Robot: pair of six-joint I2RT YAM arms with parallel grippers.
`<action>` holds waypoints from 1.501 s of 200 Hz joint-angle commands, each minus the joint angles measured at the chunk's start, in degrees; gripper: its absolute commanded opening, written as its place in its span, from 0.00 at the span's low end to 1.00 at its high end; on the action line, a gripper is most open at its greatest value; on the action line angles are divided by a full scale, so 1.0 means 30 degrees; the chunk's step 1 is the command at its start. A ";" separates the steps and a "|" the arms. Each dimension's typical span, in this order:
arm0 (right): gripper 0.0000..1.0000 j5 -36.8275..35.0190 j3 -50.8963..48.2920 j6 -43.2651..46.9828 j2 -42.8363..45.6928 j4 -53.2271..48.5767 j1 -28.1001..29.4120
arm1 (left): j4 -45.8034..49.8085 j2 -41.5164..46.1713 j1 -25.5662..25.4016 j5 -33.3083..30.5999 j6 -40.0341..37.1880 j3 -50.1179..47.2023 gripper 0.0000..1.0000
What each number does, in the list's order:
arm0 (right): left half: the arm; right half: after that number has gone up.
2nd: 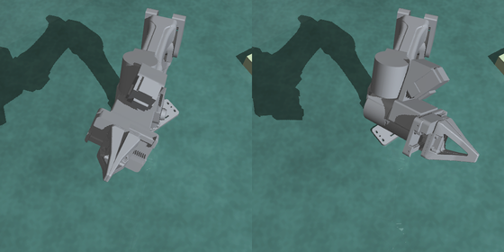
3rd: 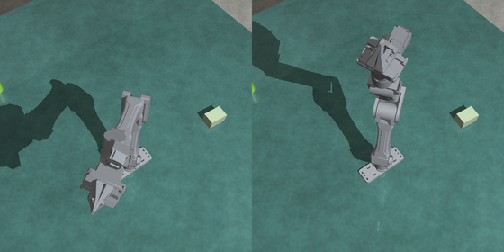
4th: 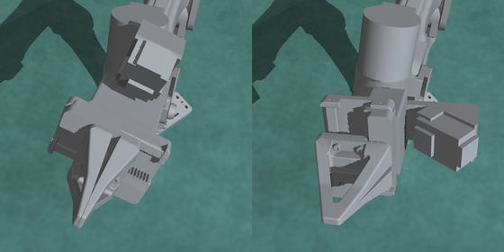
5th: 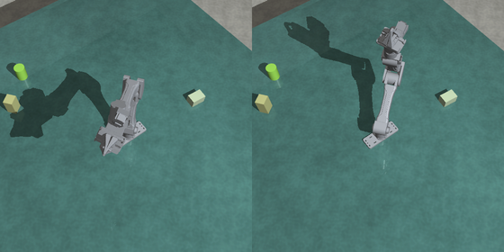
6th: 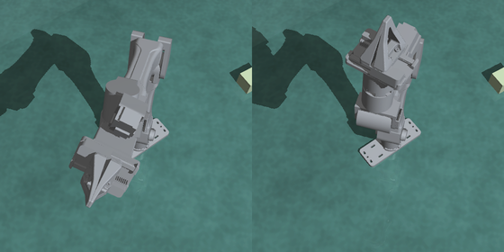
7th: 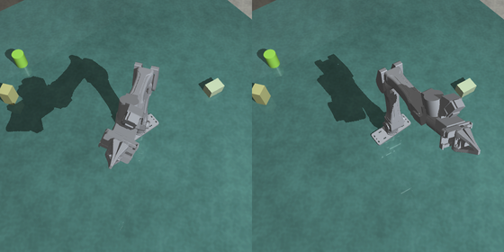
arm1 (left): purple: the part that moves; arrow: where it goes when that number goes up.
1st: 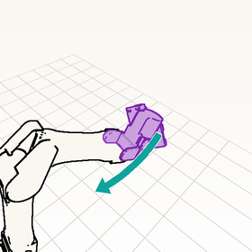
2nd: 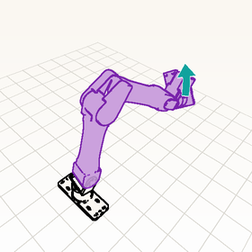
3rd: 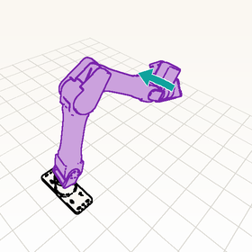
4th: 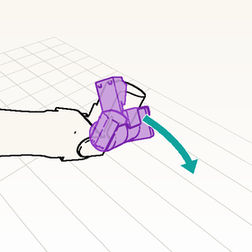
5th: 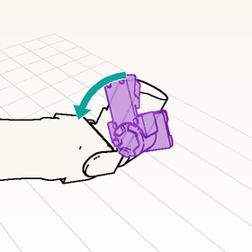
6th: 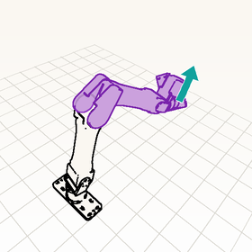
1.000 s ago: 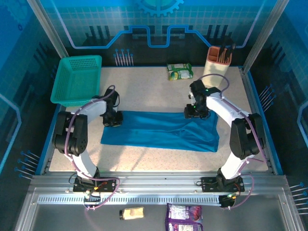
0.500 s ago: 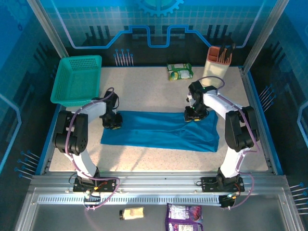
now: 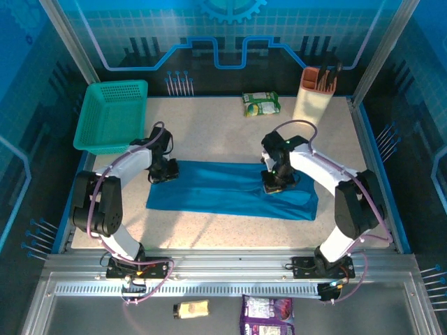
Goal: Fold the inside-out t-shirt
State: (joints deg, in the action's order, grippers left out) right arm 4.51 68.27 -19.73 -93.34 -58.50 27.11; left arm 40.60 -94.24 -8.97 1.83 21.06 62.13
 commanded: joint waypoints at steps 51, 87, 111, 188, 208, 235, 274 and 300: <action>0.50 0.0712 -0.0053 0.0585 0.1619 -0.0250 -0.3608 | 0.0512 -0.0960 -0.0305 0.0424 -0.0175 0.1327 0.15; 0.60 0.0590 -0.0829 0.1358 -0.0163 0.1526 -0.4990 | 0.0500 -0.1360 -0.0371 0.0596 -0.0236 0.1739 0.15; 0.62 0.1432 -0.2535 0.0864 -0.0492 0.2618 -0.5320 | 0.0497 -0.1539 -0.0378 0.0686 -0.0310 0.2034 0.16; 0.61 0.1153 -0.5206 -0.2750 0.4789 0.1572 -0.3175 | 0.1405 -0.2604 -0.0377 0.0186 -0.0997 0.3867 0.16; 0.60 0.1560 -0.4593 -0.3213 0.4268 0.2999 -0.3127 | 0.1529 -0.3152 -0.0380 0.0438 -0.1261 0.4463 0.15; 0.61 0.2707 -0.4925 -0.4396 0.2925 0.5381 -0.2918 | 0.1882 -0.4488 -0.0378 0.0814 -0.1838 0.5502 0.10; 0.64 0.3260 -0.5852 -0.5051 0.1084 0.8814 -0.3406 | 0.1441 -0.5062 -0.0378 0.1963 -0.1765 0.4128 0.03; 0.64 0.3336 -0.5385 -0.4127 -0.0754 0.9253 -0.3792 | 0.0500 -0.3861 -0.0380 0.2204 -0.1265 0.1248 0.03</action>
State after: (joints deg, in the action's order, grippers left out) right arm 13.15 51.53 -33.04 -91.64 -34.63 16.82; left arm 42.33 -109.01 -9.67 5.89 16.51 72.53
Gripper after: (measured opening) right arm 0.639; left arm 0.053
